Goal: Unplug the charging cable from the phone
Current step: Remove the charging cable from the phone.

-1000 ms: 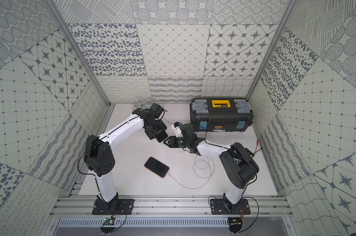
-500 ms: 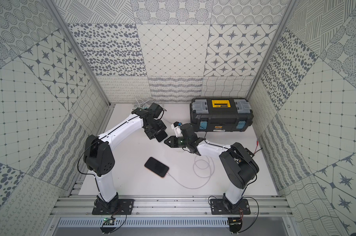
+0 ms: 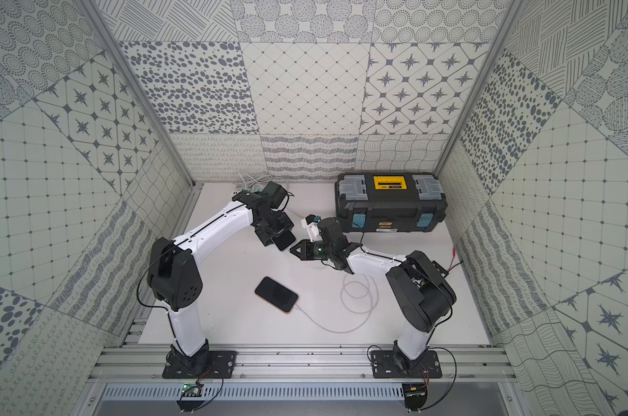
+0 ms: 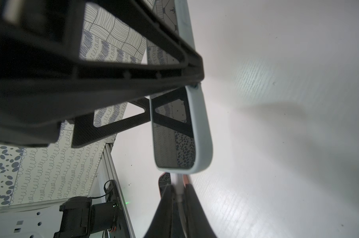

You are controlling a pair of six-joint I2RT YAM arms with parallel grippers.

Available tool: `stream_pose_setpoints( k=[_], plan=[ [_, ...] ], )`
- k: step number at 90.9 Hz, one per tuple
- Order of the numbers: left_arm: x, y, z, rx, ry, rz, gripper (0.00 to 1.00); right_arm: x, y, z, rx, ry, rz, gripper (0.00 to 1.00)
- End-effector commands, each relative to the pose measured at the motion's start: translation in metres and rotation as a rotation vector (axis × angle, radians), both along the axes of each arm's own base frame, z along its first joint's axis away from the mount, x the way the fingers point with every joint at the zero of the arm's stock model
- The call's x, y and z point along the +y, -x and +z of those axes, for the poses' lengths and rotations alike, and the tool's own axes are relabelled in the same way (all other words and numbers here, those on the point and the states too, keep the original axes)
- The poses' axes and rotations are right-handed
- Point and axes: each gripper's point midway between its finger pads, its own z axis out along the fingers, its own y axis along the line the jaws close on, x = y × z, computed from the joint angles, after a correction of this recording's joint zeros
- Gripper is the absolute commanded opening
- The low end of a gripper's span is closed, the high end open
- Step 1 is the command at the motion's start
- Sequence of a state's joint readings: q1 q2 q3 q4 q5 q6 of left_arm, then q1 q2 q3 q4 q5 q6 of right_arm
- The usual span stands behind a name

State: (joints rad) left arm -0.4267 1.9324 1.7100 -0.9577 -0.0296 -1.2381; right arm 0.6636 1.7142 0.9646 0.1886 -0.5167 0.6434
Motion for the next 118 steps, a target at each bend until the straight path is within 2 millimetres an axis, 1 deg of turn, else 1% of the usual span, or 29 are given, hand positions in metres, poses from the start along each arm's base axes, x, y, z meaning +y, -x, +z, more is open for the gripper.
stream_pose_setpoints(
  k=[1,50,64,87,99,118],
  plan=[
    [0.002,-0.001,0.013,-0.033,0.020,-0.008,0.28,0.008,-0.006,0.008,-0.038,-0.024,0.011,0.14],
    [0.004,-0.004,0.012,-0.035,0.029,0.006,0.28,0.005,-0.005,0.005,-0.041,-0.004,0.009,0.09],
    [0.006,-0.006,0.012,-0.035,0.033,0.014,0.28,0.005,-0.005,0.002,-0.039,0.002,0.010,0.05],
    [0.008,-0.010,0.013,-0.042,0.042,0.023,0.27,0.005,-0.005,0.002,-0.043,0.006,0.014,0.04],
    [0.009,-0.012,0.013,-0.042,0.044,0.025,0.27,0.005,-0.006,0.000,-0.040,0.011,0.016,0.02],
    [0.011,-0.014,0.014,-0.044,0.047,0.034,0.26,0.005,-0.006,-0.001,-0.044,0.020,0.019,0.01]
  ],
)
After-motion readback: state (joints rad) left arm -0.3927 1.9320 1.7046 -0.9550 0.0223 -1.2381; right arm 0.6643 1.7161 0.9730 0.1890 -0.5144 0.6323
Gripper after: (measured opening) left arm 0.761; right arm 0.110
